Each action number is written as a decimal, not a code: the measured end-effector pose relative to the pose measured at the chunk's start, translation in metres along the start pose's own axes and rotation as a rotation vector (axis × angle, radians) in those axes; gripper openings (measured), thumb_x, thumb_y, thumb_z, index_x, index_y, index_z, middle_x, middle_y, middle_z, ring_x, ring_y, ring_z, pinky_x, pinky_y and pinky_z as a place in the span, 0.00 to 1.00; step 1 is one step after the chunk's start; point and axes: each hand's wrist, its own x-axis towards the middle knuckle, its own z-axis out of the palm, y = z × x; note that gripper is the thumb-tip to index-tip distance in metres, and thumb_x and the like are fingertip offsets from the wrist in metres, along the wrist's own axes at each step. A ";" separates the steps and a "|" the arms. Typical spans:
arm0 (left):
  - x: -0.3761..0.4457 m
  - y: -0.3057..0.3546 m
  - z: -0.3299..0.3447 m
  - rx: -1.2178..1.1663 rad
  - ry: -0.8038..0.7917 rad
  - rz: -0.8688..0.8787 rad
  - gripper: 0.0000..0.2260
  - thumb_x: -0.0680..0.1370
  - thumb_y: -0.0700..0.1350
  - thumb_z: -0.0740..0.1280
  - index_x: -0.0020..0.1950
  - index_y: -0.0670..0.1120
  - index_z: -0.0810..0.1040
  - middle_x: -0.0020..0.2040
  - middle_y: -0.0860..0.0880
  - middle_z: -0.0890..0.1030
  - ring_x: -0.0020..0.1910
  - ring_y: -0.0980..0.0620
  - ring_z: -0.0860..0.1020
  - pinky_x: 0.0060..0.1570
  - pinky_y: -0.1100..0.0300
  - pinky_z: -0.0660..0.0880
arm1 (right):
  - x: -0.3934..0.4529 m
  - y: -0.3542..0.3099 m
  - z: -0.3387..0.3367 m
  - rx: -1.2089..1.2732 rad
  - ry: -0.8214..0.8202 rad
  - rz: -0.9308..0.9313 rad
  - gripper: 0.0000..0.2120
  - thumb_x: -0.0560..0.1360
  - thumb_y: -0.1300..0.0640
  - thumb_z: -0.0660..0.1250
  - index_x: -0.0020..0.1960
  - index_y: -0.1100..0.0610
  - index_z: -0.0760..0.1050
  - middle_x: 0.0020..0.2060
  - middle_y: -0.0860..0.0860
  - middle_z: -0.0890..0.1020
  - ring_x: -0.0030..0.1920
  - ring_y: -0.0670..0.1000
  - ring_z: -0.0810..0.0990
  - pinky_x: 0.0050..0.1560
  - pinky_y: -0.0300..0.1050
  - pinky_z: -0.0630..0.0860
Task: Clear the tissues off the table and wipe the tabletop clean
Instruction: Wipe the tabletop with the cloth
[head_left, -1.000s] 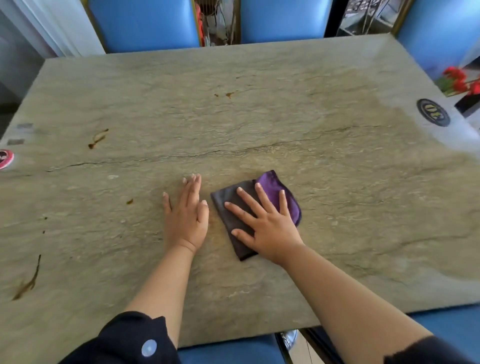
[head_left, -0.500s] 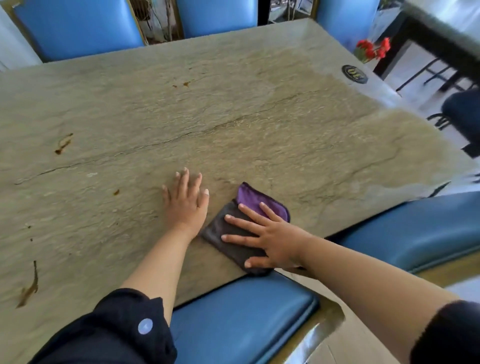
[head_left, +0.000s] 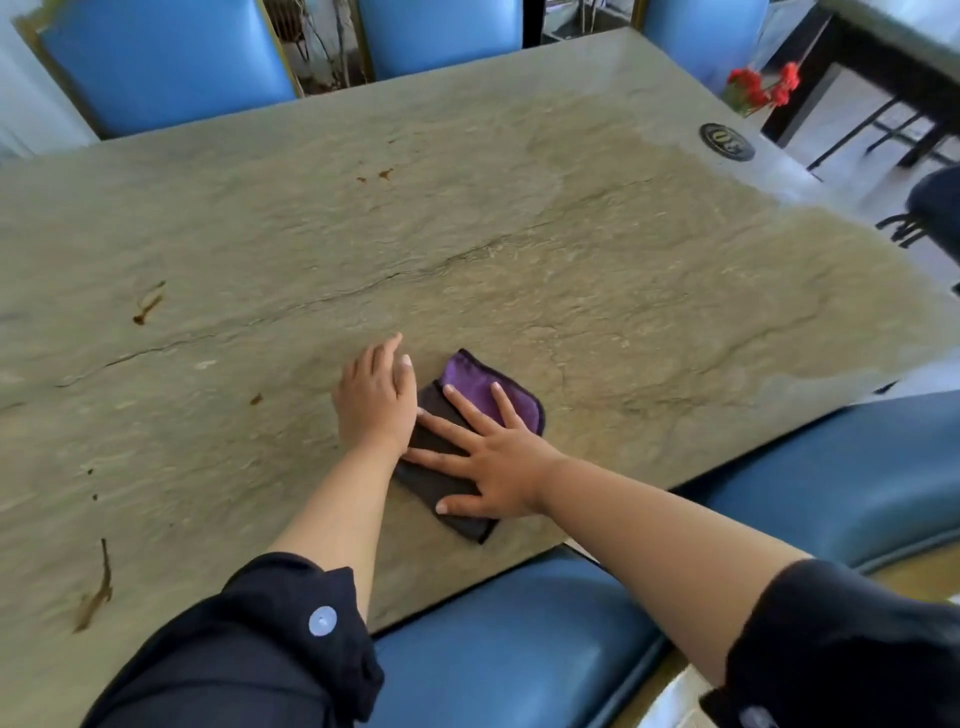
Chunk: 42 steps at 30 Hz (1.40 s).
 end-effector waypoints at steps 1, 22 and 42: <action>0.008 0.000 0.000 -0.014 0.013 0.012 0.27 0.76 0.55 0.46 0.67 0.47 0.75 0.63 0.45 0.78 0.62 0.41 0.74 0.61 0.49 0.68 | 0.005 0.006 0.001 -0.015 0.028 -0.015 0.31 0.75 0.29 0.42 0.74 0.33 0.37 0.78 0.42 0.38 0.76 0.57 0.30 0.68 0.74 0.33; 0.150 -0.042 0.032 0.308 0.037 -0.054 0.27 0.76 0.48 0.48 0.74 0.43 0.67 0.75 0.46 0.66 0.75 0.46 0.64 0.71 0.42 0.61 | 0.203 0.173 -0.068 0.078 0.176 0.204 0.30 0.74 0.30 0.40 0.75 0.32 0.42 0.78 0.41 0.43 0.78 0.53 0.37 0.71 0.71 0.39; 0.124 -0.054 0.002 0.051 -0.044 0.005 0.21 0.80 0.41 0.62 0.73 0.42 0.68 0.77 0.44 0.62 0.76 0.43 0.58 0.75 0.47 0.56 | 0.160 0.111 -0.050 0.293 0.224 0.877 0.30 0.77 0.32 0.42 0.77 0.37 0.42 0.78 0.46 0.40 0.77 0.58 0.33 0.68 0.74 0.36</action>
